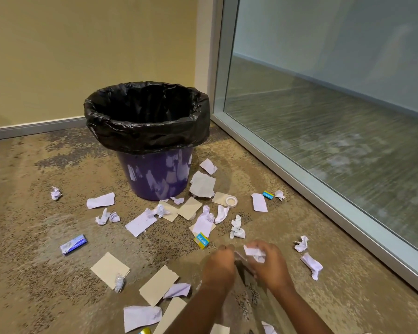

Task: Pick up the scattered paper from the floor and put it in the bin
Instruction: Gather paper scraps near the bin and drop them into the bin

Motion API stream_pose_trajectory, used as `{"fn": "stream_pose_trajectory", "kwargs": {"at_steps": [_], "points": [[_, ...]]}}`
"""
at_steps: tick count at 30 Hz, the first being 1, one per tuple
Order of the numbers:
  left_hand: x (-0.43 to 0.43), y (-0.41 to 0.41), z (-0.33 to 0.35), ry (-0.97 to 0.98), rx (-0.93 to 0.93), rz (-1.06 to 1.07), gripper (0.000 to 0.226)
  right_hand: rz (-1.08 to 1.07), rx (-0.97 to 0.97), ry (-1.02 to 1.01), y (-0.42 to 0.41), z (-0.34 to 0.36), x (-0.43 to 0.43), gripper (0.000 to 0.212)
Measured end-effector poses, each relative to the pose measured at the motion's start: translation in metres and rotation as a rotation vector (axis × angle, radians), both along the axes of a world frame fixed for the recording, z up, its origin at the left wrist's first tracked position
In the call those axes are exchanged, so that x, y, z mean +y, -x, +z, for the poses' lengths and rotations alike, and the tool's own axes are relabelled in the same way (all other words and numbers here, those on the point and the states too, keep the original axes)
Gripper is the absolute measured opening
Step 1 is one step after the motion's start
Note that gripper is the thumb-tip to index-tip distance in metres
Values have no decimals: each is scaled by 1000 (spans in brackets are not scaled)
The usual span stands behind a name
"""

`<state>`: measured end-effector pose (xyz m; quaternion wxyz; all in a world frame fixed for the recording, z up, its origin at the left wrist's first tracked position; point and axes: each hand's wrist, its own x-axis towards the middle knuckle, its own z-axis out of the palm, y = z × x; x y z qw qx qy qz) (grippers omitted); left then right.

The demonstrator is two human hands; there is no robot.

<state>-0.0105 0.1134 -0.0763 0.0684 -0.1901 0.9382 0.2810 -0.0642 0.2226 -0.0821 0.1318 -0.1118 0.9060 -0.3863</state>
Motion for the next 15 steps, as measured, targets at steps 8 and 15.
{"fn": "stream_pose_trajectory", "kwargs": {"at_steps": [8, 15], "points": [[-56, 20, 101, -295, 452, 397, 39, -42, -7, 597, 34, 95, -61, 34], [-126, 50, 192, -378, 694, 475, 36, 49, 62, 766, 43, 154, -116, 39]]}}
